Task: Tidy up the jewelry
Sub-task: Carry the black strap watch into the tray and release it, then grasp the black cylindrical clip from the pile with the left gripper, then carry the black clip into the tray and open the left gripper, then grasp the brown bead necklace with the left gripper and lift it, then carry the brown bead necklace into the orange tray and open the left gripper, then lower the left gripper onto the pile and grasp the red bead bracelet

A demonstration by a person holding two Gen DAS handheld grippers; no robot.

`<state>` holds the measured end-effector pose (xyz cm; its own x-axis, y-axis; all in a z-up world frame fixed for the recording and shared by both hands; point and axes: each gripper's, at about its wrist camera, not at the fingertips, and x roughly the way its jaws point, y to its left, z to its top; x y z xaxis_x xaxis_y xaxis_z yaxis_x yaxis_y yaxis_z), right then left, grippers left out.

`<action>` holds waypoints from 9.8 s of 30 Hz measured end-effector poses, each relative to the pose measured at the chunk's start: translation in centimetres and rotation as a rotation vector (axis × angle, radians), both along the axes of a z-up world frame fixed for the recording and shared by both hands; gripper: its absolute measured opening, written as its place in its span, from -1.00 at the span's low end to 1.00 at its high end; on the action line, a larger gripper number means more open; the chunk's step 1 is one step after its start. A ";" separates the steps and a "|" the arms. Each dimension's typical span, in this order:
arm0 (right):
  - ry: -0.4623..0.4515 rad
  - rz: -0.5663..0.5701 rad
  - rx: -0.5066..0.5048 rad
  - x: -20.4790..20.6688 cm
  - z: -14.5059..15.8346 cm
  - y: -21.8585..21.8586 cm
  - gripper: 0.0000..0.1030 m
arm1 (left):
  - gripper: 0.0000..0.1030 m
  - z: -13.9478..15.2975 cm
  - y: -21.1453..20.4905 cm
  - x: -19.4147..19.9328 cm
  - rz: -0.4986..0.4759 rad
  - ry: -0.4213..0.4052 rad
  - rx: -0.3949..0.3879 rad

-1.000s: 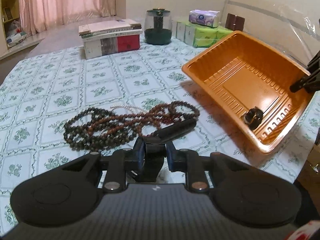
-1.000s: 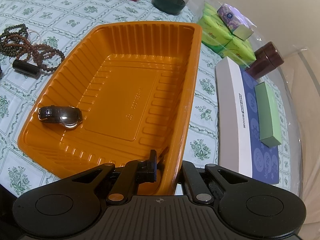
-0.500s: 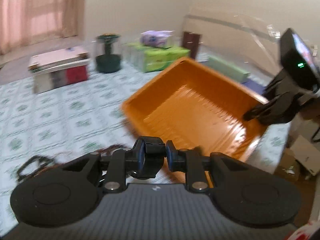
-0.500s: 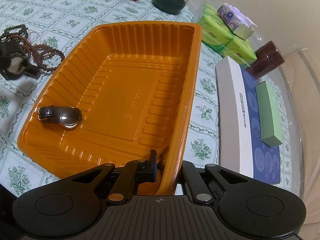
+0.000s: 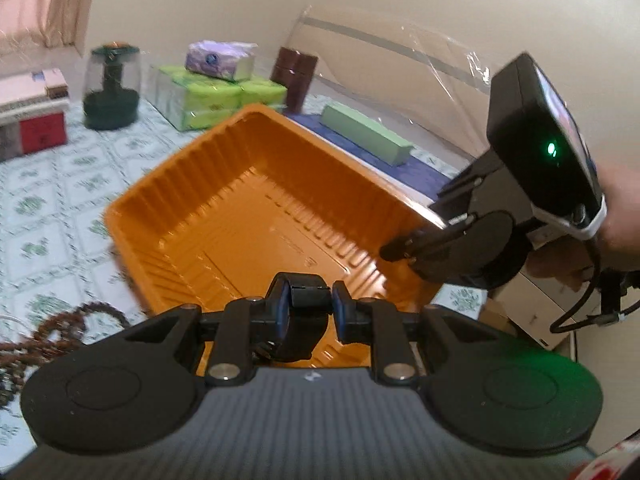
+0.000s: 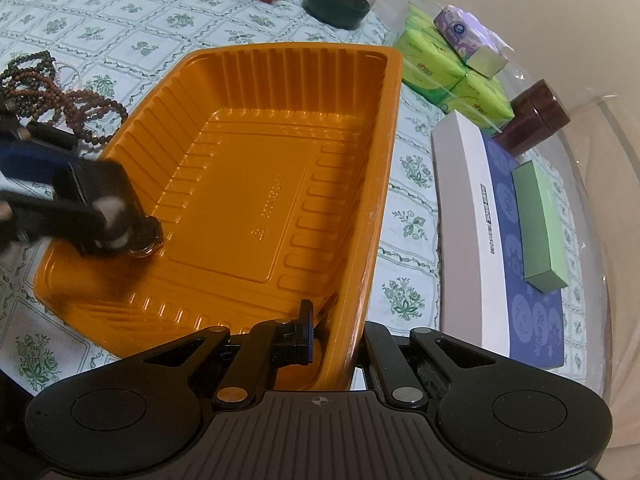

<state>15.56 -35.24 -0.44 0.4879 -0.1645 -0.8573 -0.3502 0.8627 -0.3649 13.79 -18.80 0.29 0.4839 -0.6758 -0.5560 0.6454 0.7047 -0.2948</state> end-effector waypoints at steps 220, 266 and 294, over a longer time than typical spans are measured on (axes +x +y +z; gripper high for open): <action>0.003 -0.019 0.000 -0.9 -0.6 -0.4 -0.89 | -0.88 10.4 18.7 -1.4 0.393 -0.393 0.317; 0.003 0.004 -0.013 -0.2 -0.7 -0.3 -0.89 | -0.88 6.2 -3.3 6.7 -0.057 -0.210 0.236; -0.005 -0.001 -0.023 -0.6 -0.7 0.1 -0.89 | -0.49 1.1 17.3 1.4 0.450 -0.160 0.313</action>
<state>14.96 -35.15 -1.11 0.4916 -0.1847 -0.8510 -0.3477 0.8543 -0.3863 15.24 -1.54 1.43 0.7809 -0.1980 -0.5925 0.2805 0.9586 0.0494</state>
